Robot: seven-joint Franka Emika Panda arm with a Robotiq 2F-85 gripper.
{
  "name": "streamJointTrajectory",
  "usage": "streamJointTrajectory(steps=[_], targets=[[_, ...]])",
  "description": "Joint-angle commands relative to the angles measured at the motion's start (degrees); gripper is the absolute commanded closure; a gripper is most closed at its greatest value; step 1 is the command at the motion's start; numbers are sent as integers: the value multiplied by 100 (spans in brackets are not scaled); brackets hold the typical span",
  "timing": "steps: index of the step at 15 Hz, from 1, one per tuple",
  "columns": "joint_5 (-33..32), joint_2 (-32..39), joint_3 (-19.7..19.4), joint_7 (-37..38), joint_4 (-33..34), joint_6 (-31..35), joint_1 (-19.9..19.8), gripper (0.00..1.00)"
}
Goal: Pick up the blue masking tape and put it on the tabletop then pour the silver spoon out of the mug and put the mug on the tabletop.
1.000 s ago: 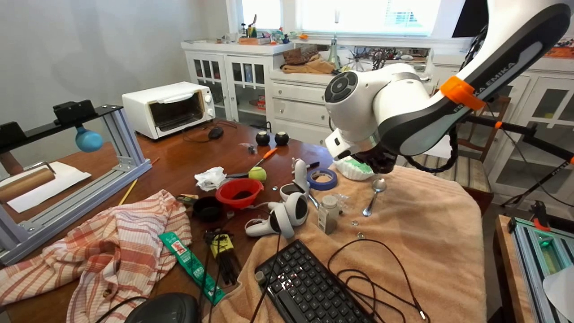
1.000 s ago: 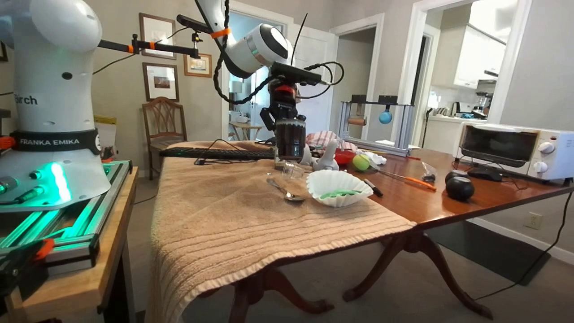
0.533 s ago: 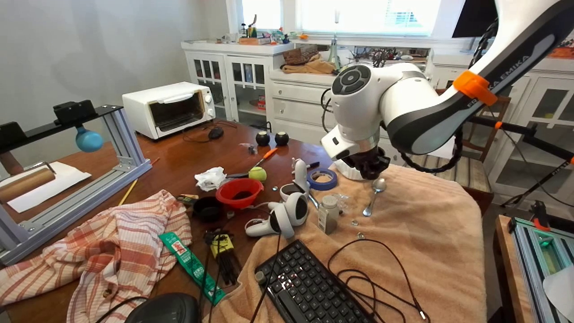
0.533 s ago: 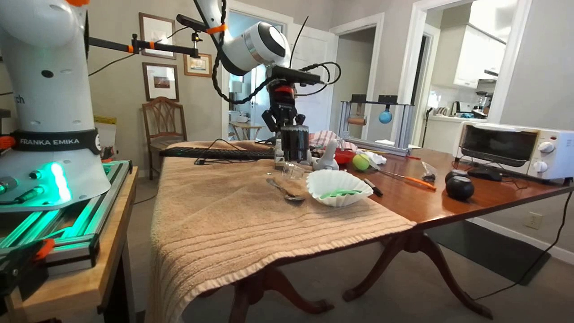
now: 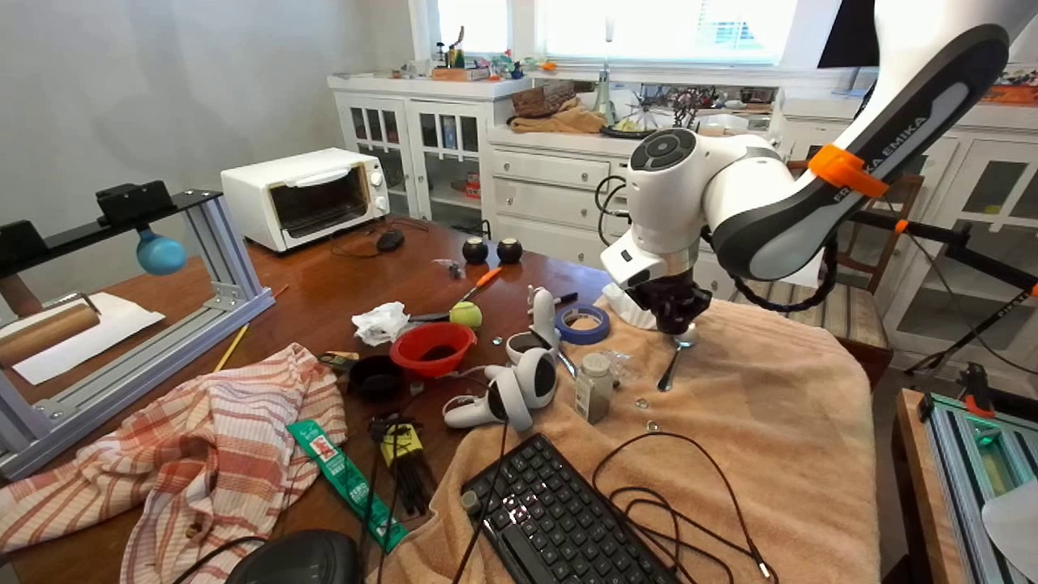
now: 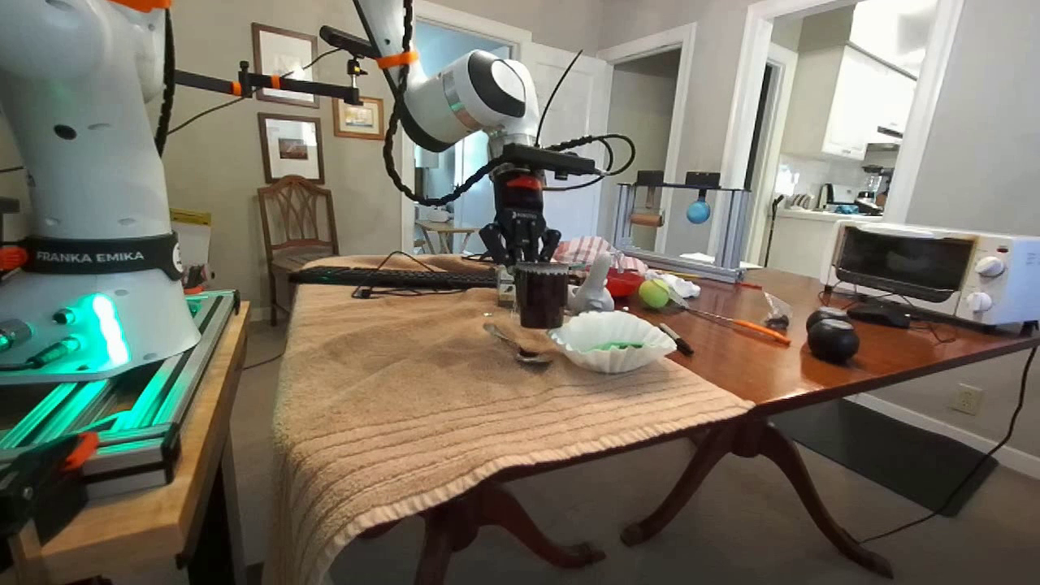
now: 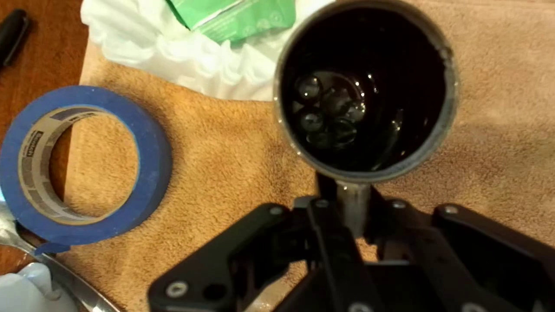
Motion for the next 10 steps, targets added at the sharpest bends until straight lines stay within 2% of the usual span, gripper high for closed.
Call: streamJointTrajectory(steps=[1,7,10], targets=[[53,104,212,-261,78,96,-176,96],[25,166,475,-404,146,42,-111,96],[132,279,526,-747,210,223,-209,96]])
